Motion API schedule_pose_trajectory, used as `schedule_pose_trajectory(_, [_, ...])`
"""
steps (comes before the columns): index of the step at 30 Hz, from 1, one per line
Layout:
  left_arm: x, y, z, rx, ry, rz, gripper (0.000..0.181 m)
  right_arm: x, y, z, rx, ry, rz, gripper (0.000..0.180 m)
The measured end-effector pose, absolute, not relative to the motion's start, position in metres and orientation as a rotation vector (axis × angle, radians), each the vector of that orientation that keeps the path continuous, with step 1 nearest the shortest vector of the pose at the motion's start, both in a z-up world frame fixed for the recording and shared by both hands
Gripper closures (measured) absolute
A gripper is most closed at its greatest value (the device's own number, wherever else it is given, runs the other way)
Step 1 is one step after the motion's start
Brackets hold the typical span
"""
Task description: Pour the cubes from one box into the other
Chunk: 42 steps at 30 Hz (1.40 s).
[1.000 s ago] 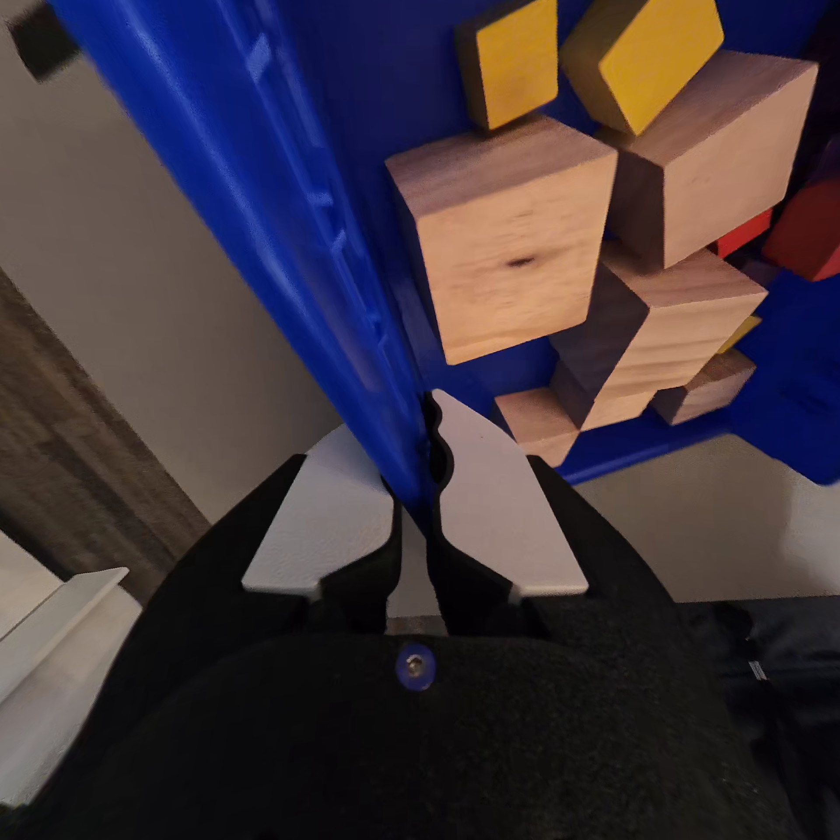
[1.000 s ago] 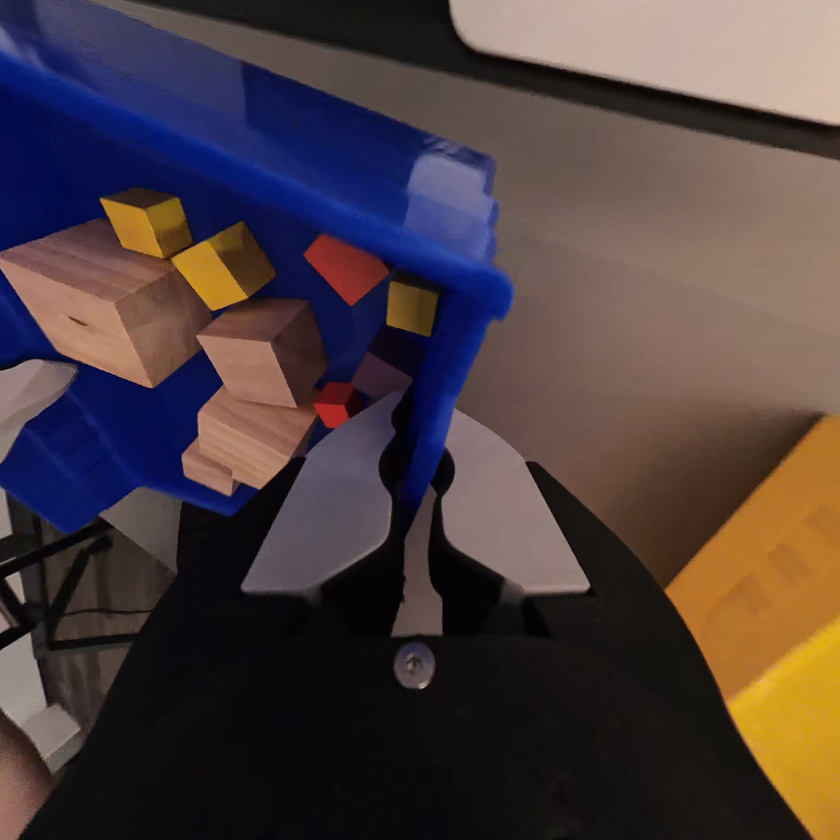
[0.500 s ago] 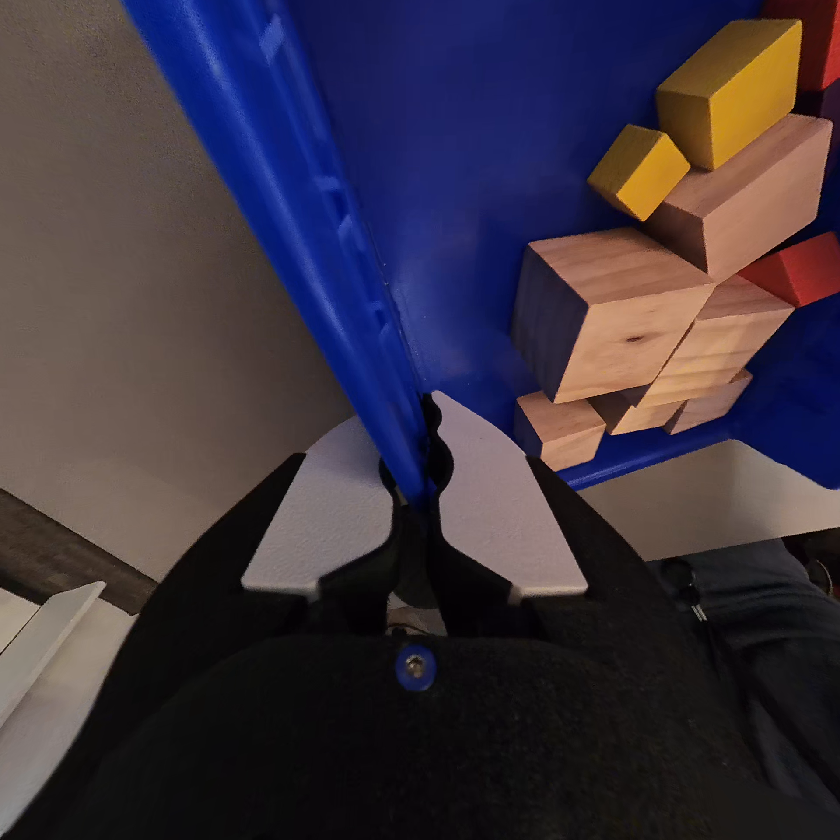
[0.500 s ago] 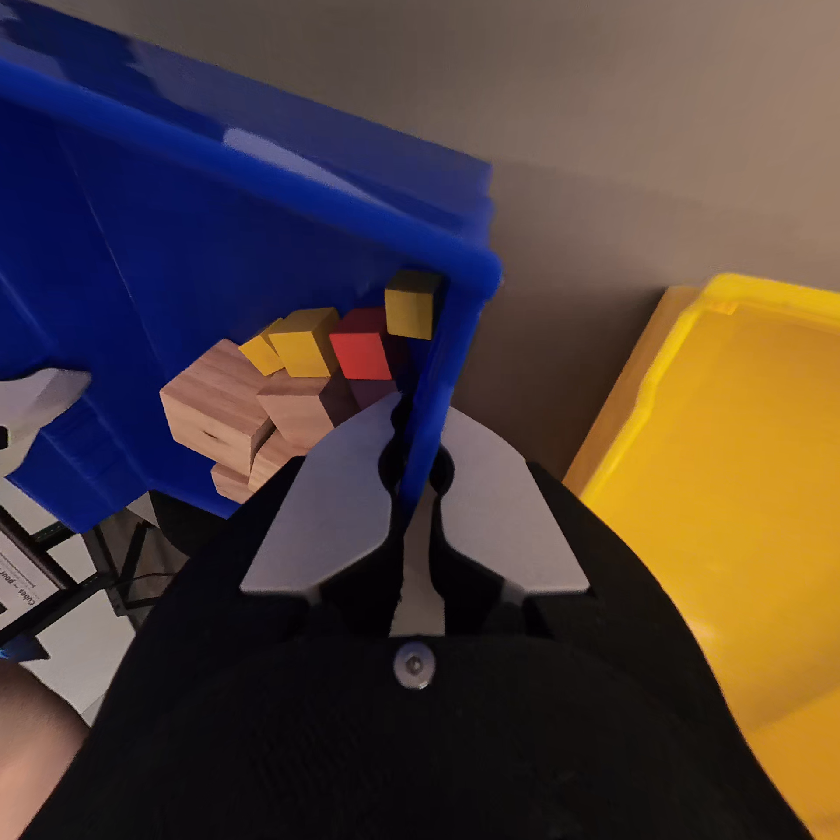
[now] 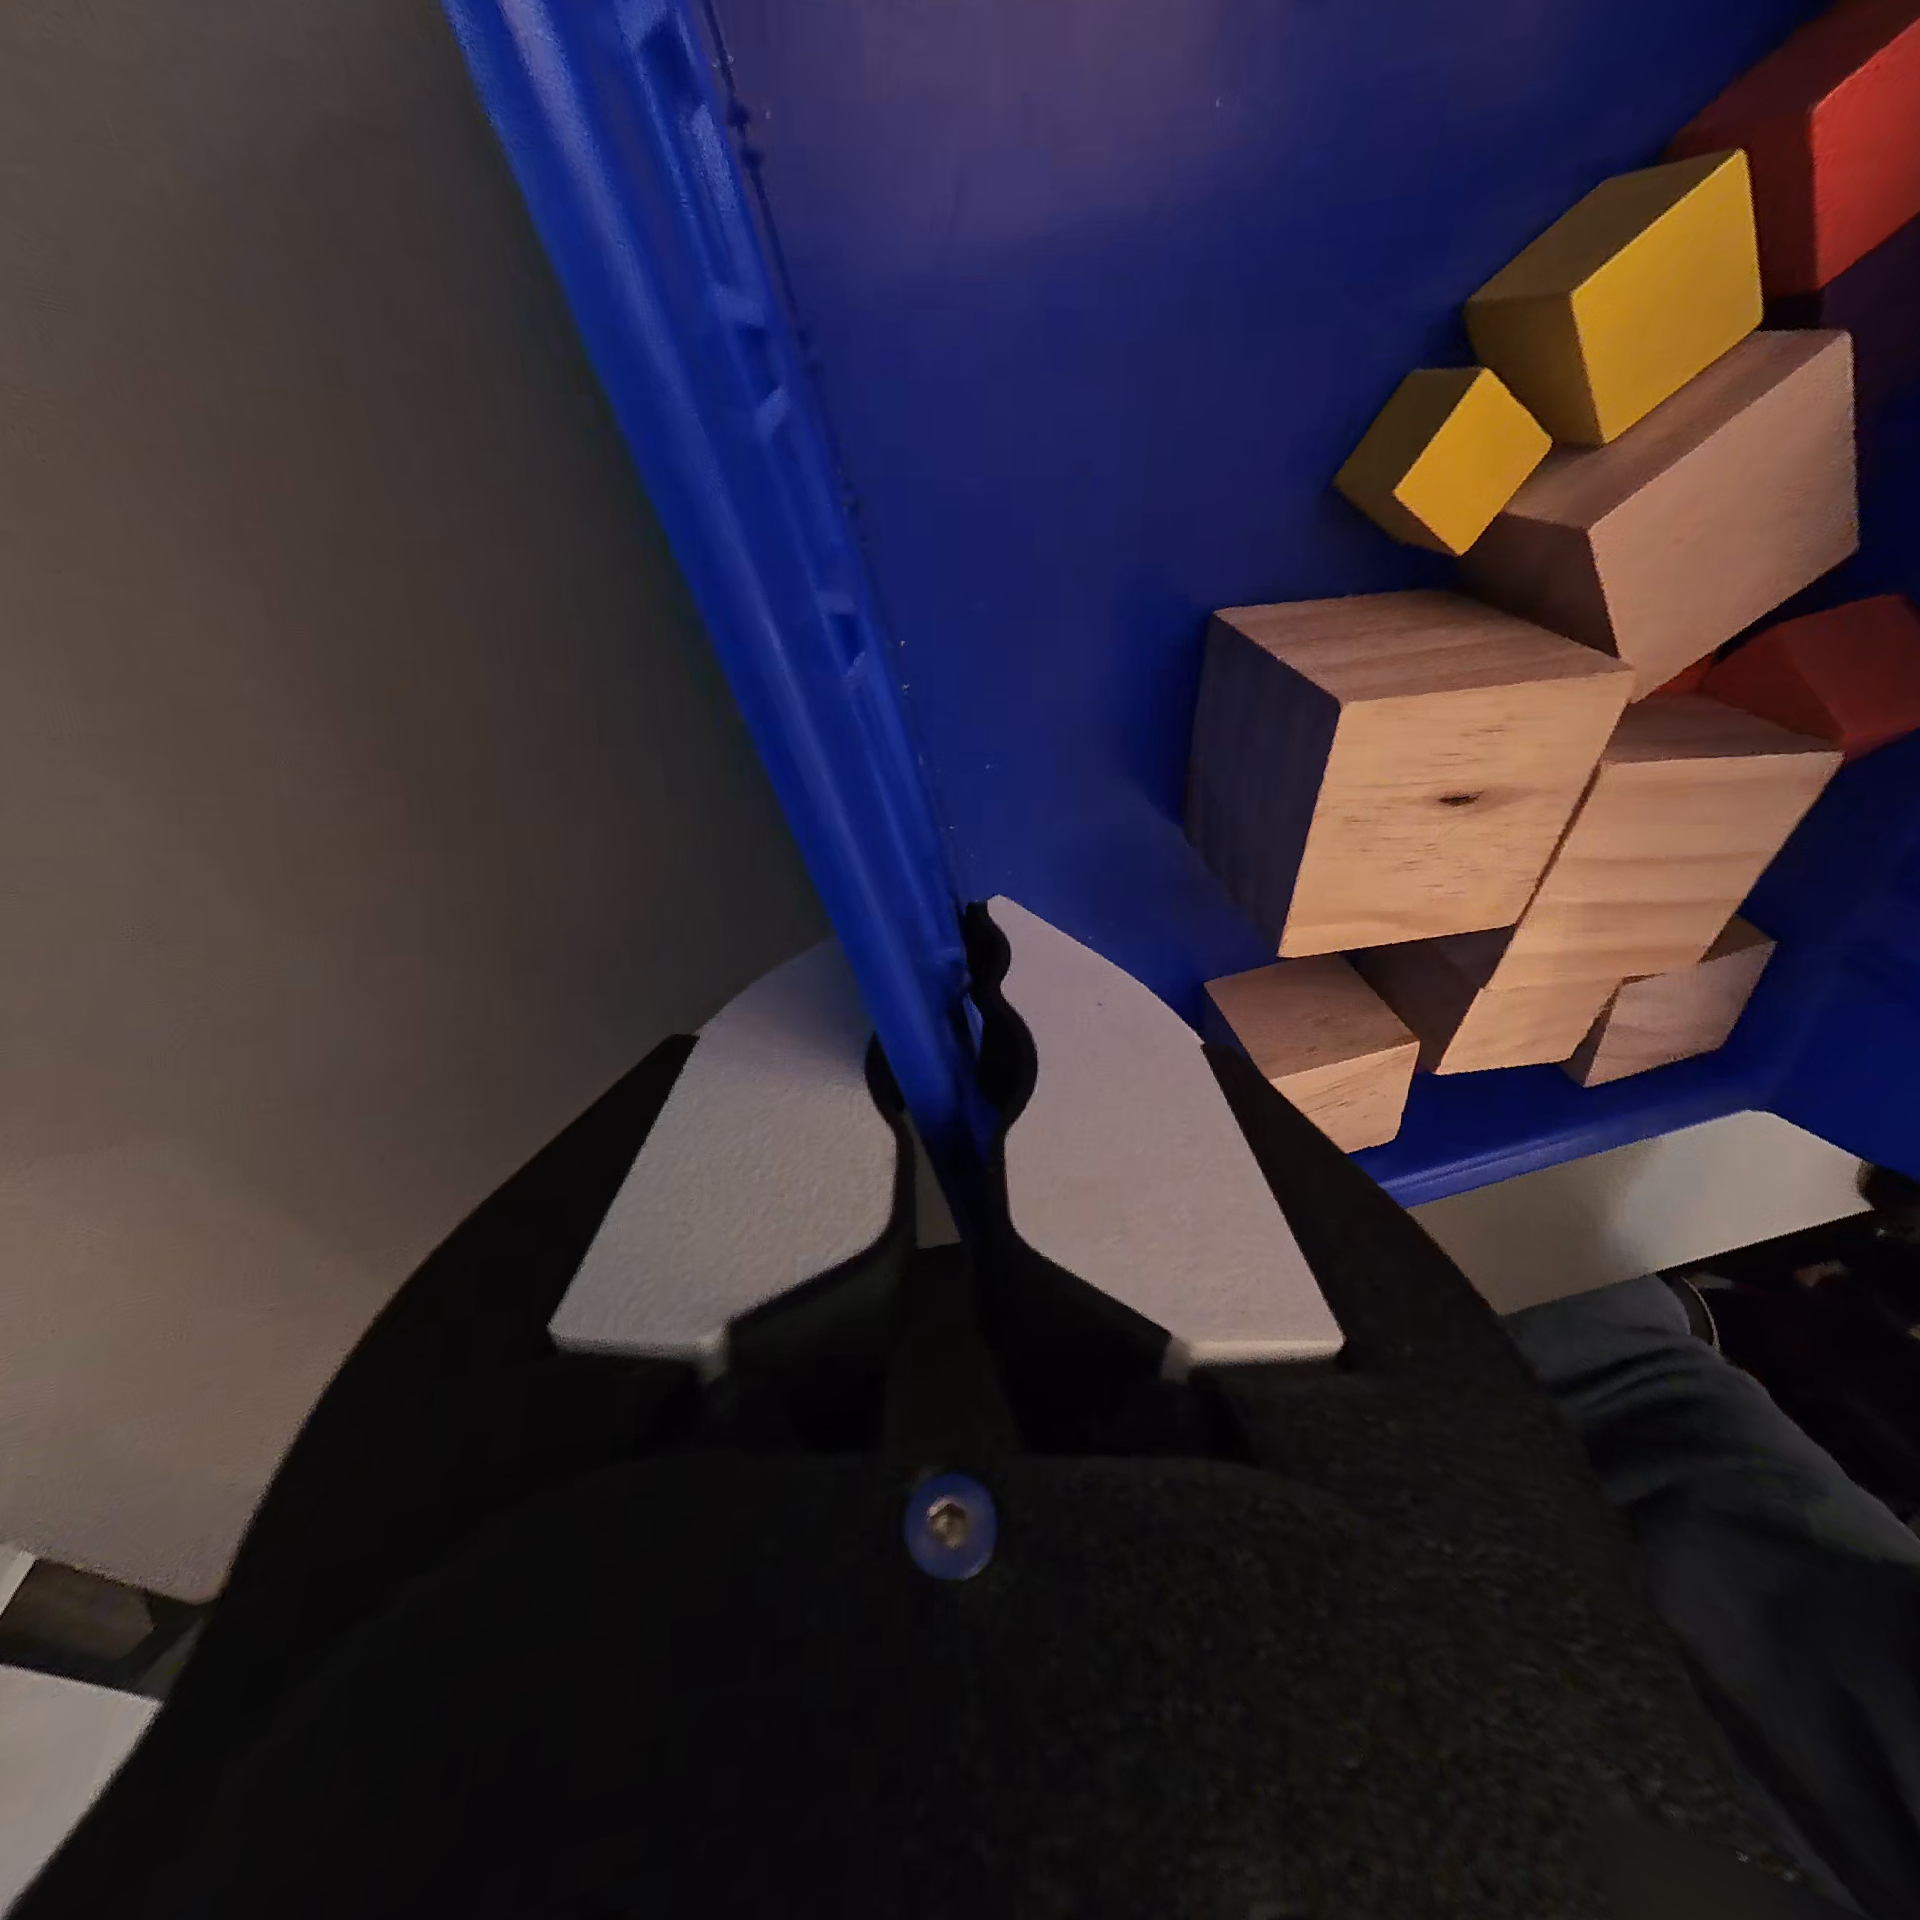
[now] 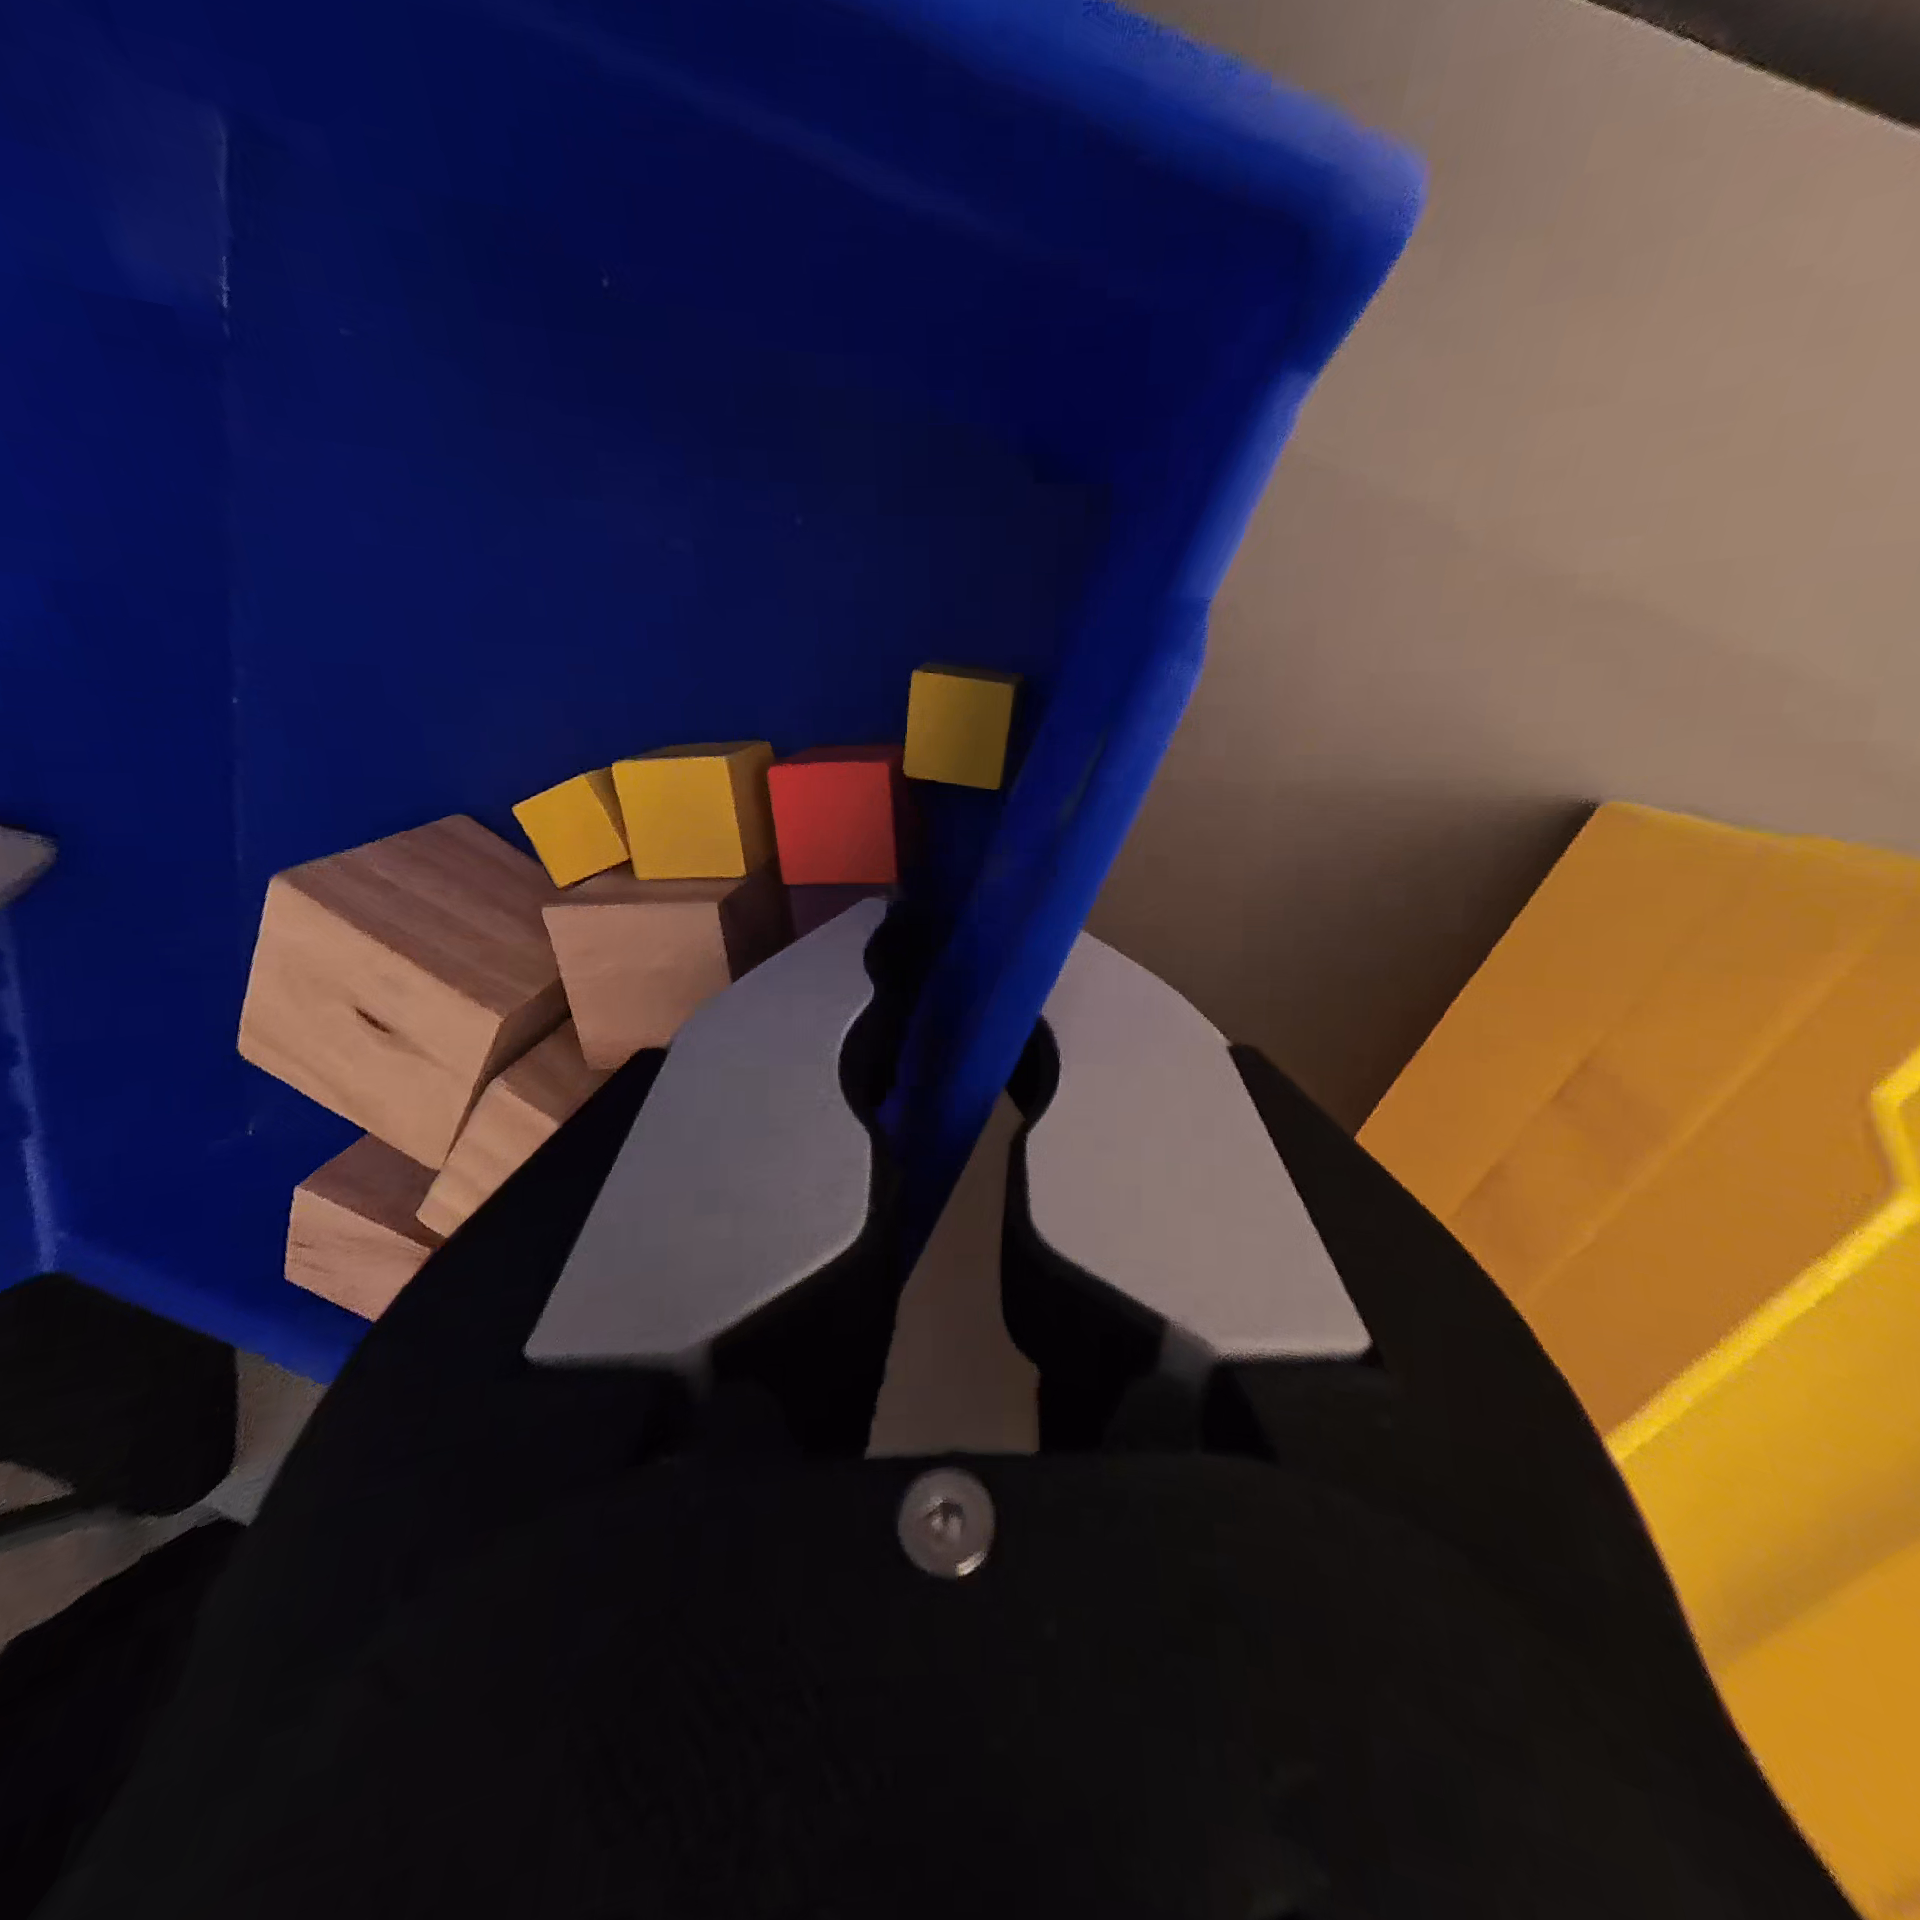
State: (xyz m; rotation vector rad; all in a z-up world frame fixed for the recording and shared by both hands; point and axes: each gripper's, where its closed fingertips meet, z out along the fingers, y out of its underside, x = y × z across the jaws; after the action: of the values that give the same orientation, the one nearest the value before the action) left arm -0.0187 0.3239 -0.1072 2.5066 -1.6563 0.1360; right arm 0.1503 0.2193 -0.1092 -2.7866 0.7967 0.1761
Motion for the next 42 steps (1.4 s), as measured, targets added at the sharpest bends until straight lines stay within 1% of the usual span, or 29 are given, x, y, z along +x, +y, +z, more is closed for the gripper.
schedule_pose_trajectory(7, [-0.017, 0.324, -0.108, 2.527, -1.682, 0.246, 0.174, 0.126, 0.193, -0.109, -2.872, 0.748, -0.042, 0.161])
schedule_pose_trajectory(11, [-0.017, 0.325, -0.109, 2.543, -1.700, 0.253, 0.174, 0.117, 0.188, -0.117, -2.854, 0.854, 0.066, 0.161])
schedule_pose_trajectory(17, [-0.019, 0.326, -0.112, 2.560, -1.772, 0.113, 0.170, 0.116, 0.187, -0.118, -2.847, 0.978, 0.093, 0.169])
schedule_pose_trajectory(21, [-0.018, 0.324, -0.112, 2.552, -1.674, 0.164, 0.174, 0.114, 0.187, -0.118, -2.828, 1.075, 0.156, 0.173])
schedule_pose_trajectory(25, [-0.014, 0.327, -0.106, 2.575, -1.704, 0.165, 0.174, 0.116, 0.189, -0.118, -2.831, 1.048, 0.206, 0.172])
schedule_pose_trajectory(29, [-0.007, 0.329, -0.081, 2.597, -1.815, 0.084, 0.174, 0.121, 0.191, -0.107, -2.764, 0.978, 0.320, 0.173])
schedule_pose_trajectory(31, [0.003, 0.330, -0.060, 2.628, -1.897, 0.027, 0.173, 0.130, 0.193, -0.090, -2.667, 0.957, 0.363, 0.173])
schedule_pose_trajectory(34, [0.025, 0.323, -0.023, 2.657, -2.009, -0.057, 0.173, 0.148, 0.185, -0.062, -2.562, 0.920, 0.314, 0.174])
schedule_pose_trajectory(38, [0.061, 0.299, 0.027, 2.643, -2.159, -0.177, 0.173, 0.174, 0.159, -0.028, -2.444, 0.950, 0.336, 0.174])
schedule_pose_trajectory(42, [0.103, 0.264, 0.065, 2.606, -2.273, -0.281, 0.173, 0.208, 0.123, -0.001, -2.359, 0.996, 0.345, 0.175])
